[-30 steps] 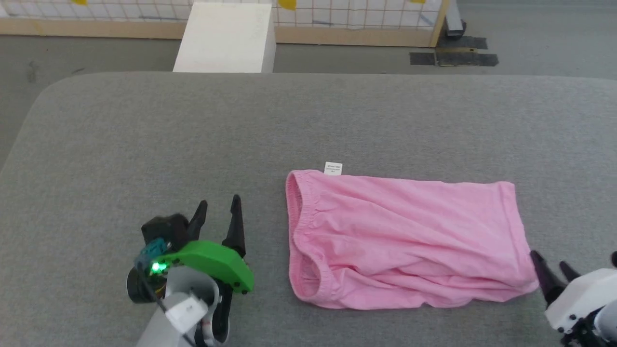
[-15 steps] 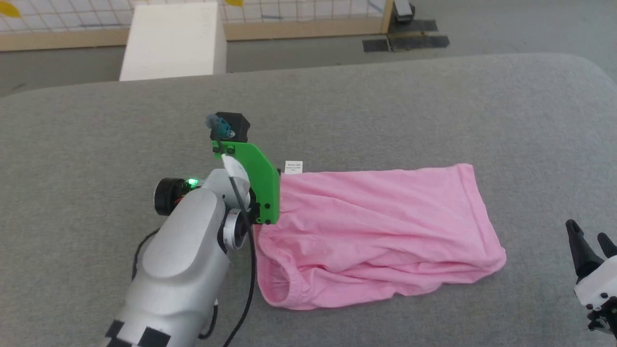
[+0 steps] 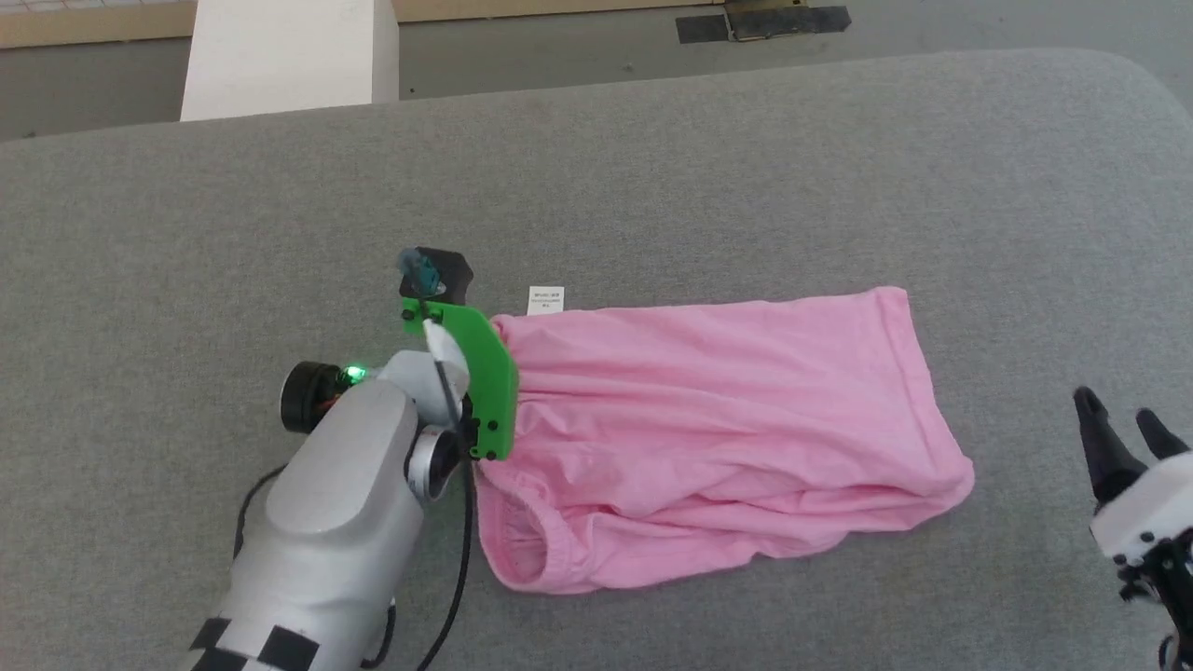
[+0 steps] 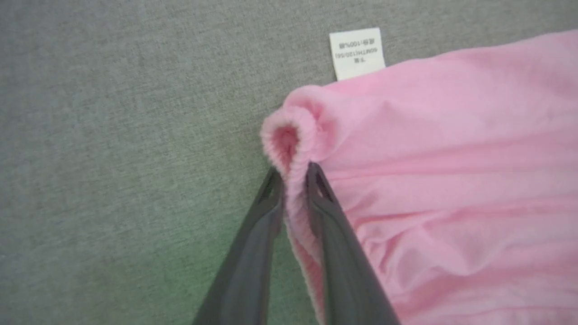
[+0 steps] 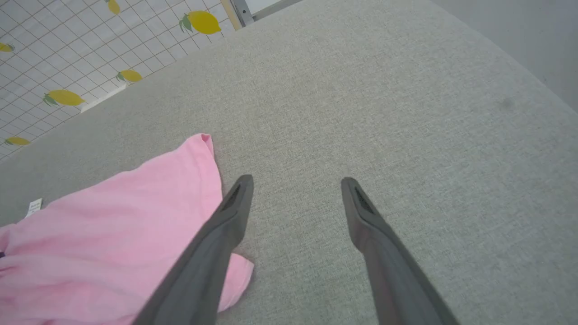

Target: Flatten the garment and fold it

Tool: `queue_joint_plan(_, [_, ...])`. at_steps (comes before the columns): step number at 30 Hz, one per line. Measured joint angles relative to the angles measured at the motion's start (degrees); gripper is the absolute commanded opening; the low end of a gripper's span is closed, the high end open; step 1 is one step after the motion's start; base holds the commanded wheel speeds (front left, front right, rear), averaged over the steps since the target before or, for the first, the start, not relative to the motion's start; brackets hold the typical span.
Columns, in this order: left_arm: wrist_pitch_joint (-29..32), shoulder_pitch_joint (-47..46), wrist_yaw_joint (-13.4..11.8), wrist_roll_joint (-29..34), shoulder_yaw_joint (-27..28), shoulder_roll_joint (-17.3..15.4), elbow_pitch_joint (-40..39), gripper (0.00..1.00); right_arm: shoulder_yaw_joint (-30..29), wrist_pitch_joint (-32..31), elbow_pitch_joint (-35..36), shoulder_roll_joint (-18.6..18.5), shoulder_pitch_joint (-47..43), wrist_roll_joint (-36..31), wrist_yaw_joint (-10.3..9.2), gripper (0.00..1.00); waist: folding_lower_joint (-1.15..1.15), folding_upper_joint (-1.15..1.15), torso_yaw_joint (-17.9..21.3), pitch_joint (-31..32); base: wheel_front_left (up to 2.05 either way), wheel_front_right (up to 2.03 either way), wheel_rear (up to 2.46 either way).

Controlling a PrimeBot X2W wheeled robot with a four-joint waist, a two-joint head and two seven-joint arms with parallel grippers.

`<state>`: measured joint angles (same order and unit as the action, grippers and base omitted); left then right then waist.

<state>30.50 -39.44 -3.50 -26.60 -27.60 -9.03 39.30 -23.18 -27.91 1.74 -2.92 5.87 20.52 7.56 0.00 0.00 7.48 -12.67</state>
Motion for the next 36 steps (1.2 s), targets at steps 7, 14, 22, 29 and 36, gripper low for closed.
queue_joint_plan(7, [-14.05,6.16,0.31,-3.78,5.04,0.56,-7.38,0.0,6.32,-6.04,1.09,-0.33,9.03,-4.82,0.01,1.0,0.0,0.0,-0.52,-1.74,0.0,0.0,0.0])
queue_joint_plan(14, [-18.04,11.41,-1.78,-4.14,5.49,1.46,-18.74,0.0,12.09,-14.78,-8.14,-6.44,19.66,-11.59,0.0,1.0,0.0,0.0,-2.26,-4.74,0.0,0.0,0.0])
queue_joint_plan(22, [-16.49,13.47,-3.21,-3.65,4.28,1.24,-27.29,0.0,17.74,-18.2,-17.75,-9.99,25.88,-12.9,0.01,1.0,0.0,0.0,-5.17,-8.72,0.0,0.0,0.0])
queue_joint_plan(29, [-15.89,14.0,-3.65,-3.54,3.07,1.03,-29.98,0.0,20.58,-19.76,-20.78,-12.02,27.7,-12.11,0.01,0.37,0.0,0.0,-7.17,-11.27,0.0,0.0,0.0])
queue_joint_plan(36, [-16.58,14.16,-3.44,-3.76,3.15,1.07,-30.33,0.0,21.61,-21.03,-21.61,-12.92,29.61,-8.17,0.01,0.0,0.0,0.0,-7.66,-11.34,0.0,0.0,0.0])
